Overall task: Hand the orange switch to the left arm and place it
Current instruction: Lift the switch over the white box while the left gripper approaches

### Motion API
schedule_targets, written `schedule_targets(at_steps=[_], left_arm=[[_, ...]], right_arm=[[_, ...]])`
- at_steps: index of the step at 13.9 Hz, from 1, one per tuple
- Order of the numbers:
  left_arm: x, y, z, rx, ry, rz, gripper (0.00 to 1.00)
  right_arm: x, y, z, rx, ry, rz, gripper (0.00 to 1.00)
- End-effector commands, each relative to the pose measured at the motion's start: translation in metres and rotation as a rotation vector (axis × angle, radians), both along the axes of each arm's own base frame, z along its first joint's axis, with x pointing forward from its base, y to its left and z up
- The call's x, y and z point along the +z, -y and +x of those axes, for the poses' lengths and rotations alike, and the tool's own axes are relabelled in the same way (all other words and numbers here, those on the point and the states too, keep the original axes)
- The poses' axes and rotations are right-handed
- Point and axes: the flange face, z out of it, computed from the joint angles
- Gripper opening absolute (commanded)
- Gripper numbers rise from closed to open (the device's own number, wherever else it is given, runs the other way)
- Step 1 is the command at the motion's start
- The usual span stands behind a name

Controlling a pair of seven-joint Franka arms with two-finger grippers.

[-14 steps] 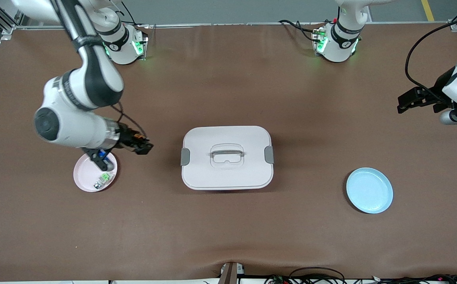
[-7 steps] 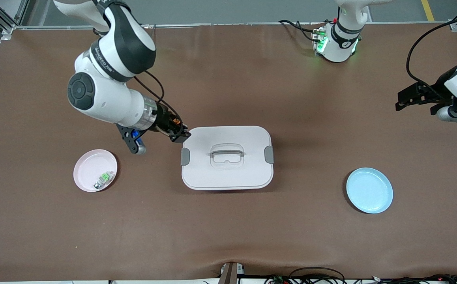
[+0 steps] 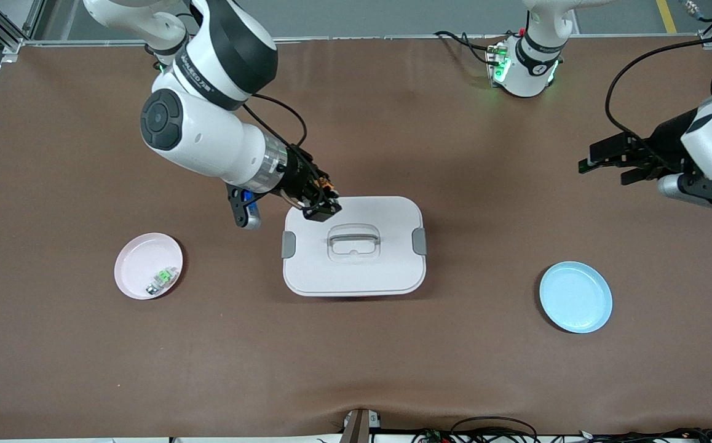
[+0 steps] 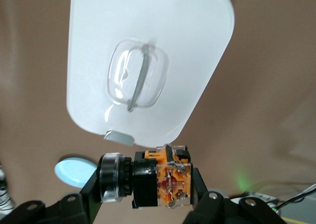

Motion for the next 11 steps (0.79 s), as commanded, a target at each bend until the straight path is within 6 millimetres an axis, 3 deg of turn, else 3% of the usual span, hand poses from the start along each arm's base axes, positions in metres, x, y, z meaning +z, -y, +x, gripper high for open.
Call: schedule_targets(at_steps=[1,6,9,11], left_arm=[[-0.003,0.013,0.003,-0.013,-0.008,-0.074,1.00],[-0.021,0.033,0.014,-0.100,0.003,-0.213,1.00],[-0.022,0.054,0.021,-0.084,0.030,-0.305,1.00],[-0.032,0.082,0.021,-0.093,0.037,-0.336,1.00]], right_arm=[[0.005,-0.035,0.006,-0.095,-0.005,0.056,0.00],[0.002,-0.076,0.012,-0.194,-0.034,0.097,0.00],[0.005,-0.088,0.008,-0.251,-0.067,0.133,0.00],[0.005,-0.096,0.005,-0.281,-0.104,0.158,0.00]])
